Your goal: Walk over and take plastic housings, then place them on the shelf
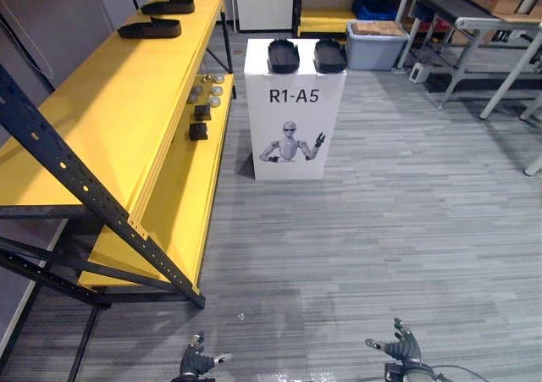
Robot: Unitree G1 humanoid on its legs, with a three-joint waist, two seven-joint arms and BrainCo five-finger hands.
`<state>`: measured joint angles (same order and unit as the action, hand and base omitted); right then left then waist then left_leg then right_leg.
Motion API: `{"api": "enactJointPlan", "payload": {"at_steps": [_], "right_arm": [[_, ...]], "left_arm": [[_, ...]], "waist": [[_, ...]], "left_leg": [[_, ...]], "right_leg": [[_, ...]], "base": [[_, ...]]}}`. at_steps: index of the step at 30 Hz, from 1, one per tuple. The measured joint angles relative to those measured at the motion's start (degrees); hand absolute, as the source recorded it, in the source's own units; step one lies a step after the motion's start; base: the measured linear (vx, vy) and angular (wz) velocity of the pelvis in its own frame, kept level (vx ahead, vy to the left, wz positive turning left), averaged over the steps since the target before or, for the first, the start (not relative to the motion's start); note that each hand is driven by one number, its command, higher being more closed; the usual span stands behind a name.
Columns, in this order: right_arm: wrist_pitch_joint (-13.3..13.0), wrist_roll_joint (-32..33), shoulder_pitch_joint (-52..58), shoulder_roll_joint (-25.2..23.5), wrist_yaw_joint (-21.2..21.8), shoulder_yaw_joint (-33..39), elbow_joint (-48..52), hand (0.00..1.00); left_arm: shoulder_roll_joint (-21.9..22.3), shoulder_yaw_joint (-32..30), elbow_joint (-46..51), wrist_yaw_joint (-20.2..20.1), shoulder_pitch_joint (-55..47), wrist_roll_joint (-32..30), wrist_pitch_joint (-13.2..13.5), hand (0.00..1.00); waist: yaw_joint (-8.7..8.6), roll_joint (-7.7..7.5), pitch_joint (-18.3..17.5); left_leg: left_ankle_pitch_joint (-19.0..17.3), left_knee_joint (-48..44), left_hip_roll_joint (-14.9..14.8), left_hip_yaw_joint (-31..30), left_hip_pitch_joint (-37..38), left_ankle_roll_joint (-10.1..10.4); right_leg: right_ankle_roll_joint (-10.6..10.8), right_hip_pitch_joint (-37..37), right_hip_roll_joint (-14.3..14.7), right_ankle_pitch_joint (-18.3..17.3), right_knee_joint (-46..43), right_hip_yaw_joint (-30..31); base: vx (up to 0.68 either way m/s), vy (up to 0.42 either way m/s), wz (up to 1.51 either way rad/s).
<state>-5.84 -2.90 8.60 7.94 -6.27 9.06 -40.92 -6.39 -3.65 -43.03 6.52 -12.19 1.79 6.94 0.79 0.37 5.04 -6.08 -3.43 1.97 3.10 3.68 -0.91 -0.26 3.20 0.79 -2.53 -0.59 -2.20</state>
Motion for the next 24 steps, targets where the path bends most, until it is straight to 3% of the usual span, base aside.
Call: {"api": "enactJointPlan", "payload": {"at_steps": [7, 24], "right_arm": [[0.0, -0.9, -0.3, 3.1, 2.0, 0.0, 1.5, 0.0], [0.0, 5.4, -1.3, 0.2, 1.6, 3.5, -0.7, 0.0]], "left_arm": [[0.3, -2.4, 1.6, 0.3, 0.1, -0.9, 0.0, 0.0], [1.8, -4.4, 5.8, 0.6, 0.1, 0.3, -0.1, 0.0]], "waist": [[-0.65, 0.89, 0.6], [-1.36, 1.3, 0.9]], "left_leg": [[-0.6, 0.2, 0.0, -0.1, 1.8, 0.9], [-1.0, 0.1, -0.1, 1.0, 1.3, 1.5]], "right_leg": [[2.0, 1.8, -0.1, -1.2, 0.0, -0.2], [2.8, 0.5, -0.2, -1.8, -1.1, -0.1]], "base": [[0.0, 0.0, 0.01], [-0.02, 0.0, -0.03]]}}
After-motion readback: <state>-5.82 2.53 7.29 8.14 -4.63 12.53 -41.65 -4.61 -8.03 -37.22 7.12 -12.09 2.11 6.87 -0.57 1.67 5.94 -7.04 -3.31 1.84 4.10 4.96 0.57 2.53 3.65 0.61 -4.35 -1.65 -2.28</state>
